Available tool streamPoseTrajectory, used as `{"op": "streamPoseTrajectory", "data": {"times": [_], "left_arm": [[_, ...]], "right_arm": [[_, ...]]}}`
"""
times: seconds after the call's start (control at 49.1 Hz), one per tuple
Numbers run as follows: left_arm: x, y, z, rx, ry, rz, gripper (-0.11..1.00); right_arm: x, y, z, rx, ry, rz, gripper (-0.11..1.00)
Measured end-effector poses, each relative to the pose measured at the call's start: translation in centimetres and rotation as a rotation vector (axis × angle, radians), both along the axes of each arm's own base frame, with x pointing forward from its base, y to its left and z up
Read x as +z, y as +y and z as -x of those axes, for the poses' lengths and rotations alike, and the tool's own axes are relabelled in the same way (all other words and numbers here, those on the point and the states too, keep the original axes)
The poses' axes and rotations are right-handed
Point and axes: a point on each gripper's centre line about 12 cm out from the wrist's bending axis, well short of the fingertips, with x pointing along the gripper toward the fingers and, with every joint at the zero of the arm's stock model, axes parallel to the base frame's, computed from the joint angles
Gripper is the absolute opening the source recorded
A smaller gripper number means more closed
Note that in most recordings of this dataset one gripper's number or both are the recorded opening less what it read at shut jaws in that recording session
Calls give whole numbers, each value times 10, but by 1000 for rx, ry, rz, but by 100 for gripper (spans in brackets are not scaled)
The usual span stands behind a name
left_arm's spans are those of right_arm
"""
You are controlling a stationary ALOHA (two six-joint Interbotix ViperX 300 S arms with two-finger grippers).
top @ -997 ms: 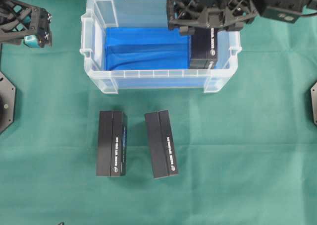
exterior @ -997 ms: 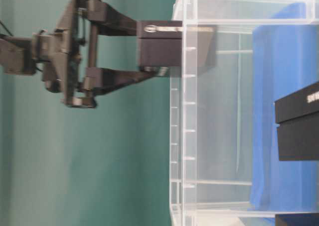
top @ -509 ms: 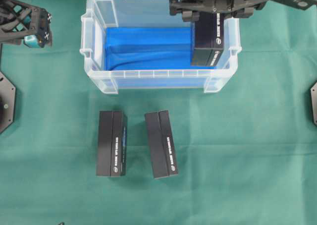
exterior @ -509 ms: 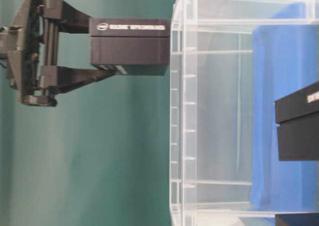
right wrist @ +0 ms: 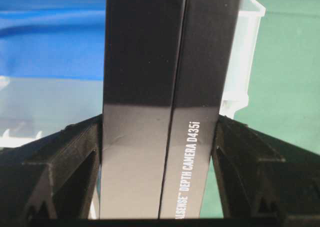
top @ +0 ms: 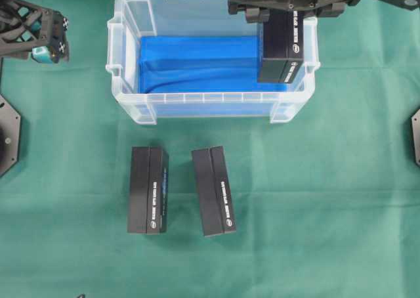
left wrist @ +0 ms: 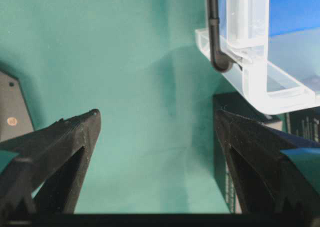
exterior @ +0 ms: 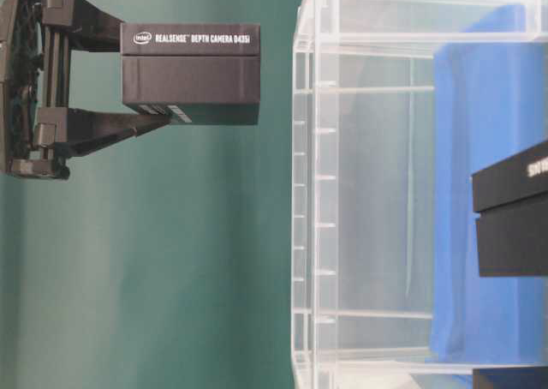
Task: Take out the box from the case.
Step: 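Lift the right black box up out of the case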
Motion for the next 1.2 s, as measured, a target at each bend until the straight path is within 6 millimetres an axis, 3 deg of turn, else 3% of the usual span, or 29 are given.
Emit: {"op": "streamPoseTrajectory", "data": {"times": [1.201], "left_arm": [[0,0,0,-1,2,0,98]], "right_arm": [[0,2,0,6,5,15,66]]}}
